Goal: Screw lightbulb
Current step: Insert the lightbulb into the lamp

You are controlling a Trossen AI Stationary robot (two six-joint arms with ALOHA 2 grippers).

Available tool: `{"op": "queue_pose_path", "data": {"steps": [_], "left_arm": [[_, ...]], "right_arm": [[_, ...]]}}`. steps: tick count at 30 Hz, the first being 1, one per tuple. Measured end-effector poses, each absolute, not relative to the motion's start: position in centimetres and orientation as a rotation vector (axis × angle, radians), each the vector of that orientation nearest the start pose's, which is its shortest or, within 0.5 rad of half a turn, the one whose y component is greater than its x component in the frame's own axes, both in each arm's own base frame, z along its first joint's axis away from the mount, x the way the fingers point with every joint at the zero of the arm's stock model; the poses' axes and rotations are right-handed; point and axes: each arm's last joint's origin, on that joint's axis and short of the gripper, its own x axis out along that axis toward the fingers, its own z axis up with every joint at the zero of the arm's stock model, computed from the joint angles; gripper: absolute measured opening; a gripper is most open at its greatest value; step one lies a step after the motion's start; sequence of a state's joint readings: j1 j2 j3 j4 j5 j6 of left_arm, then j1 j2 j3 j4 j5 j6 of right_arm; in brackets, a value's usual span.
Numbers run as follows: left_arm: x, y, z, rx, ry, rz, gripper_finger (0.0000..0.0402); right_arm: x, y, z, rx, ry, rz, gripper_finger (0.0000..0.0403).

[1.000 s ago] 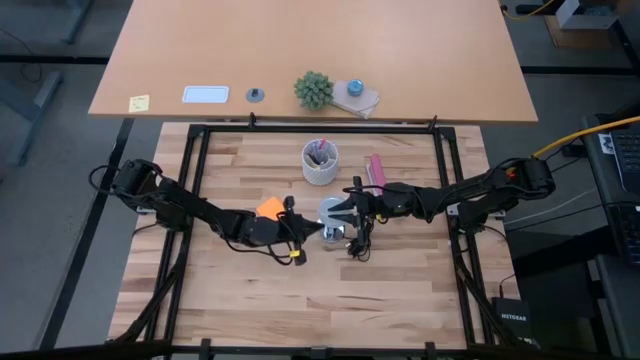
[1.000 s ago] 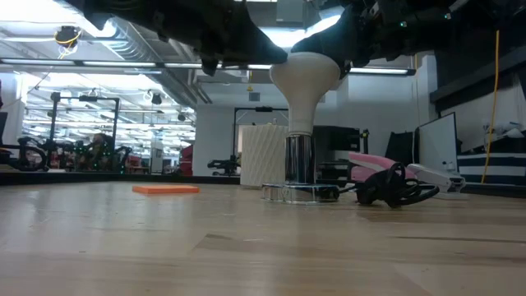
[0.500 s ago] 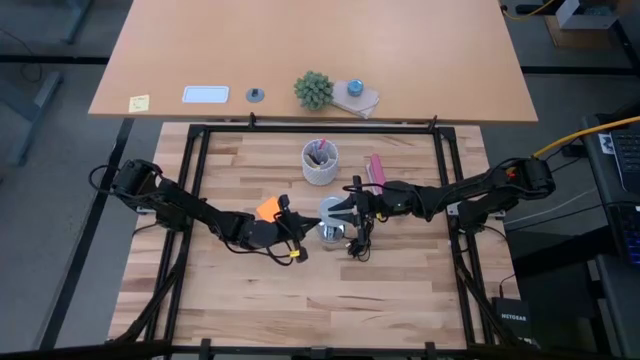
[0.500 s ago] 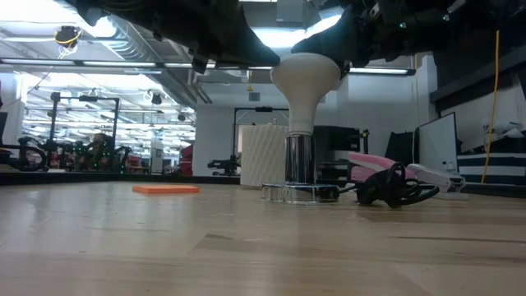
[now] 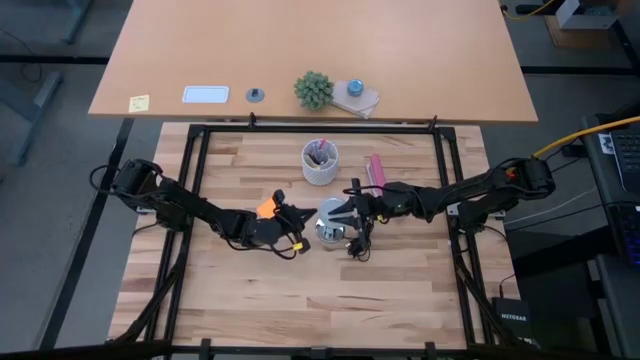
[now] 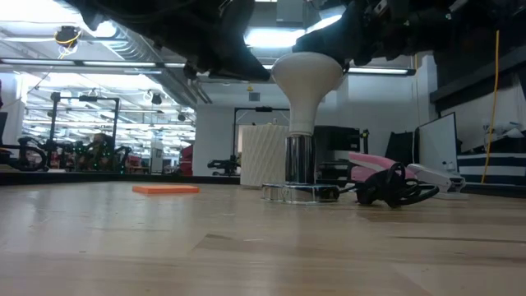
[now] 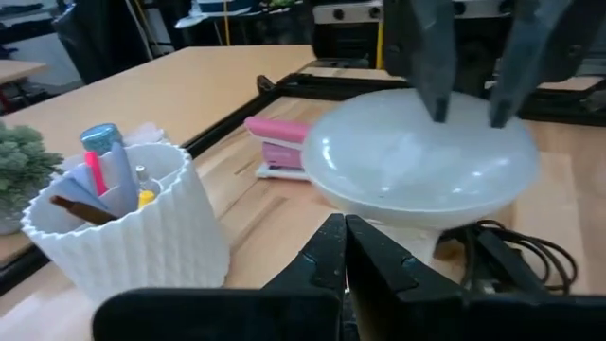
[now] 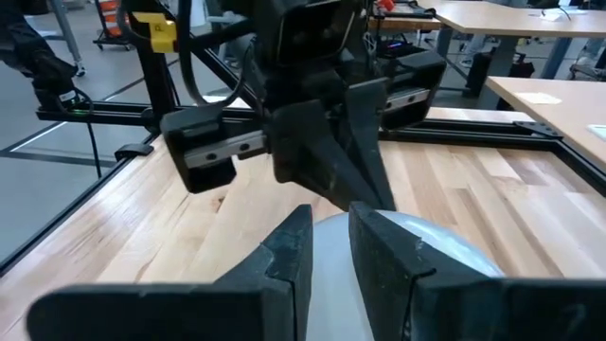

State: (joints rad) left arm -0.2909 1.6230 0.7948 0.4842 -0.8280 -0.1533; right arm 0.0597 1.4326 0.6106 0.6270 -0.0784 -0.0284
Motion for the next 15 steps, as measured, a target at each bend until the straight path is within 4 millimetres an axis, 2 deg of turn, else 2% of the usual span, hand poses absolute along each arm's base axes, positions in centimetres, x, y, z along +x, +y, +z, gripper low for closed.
{"op": "queue_pose_path", "data": {"steps": [4,10,15], "left_arm": [[31.6,-7.9,20.2,0.079,0.242,0.552,0.0001],[30.5,-9.9,21.7,0.059,0.192,0.484,0.0001],[30.4,-11.1,21.2,0.030,0.204,0.382,0.0001]], "right_arm": [[28.9,2.0,20.8,-0.026,0.193,0.140,0.0076],[28.9,1.9,20.8,-0.027,0.193,0.135,0.0076],[28.9,1.9,20.8,-0.028,0.193,0.128,0.0076]]}}
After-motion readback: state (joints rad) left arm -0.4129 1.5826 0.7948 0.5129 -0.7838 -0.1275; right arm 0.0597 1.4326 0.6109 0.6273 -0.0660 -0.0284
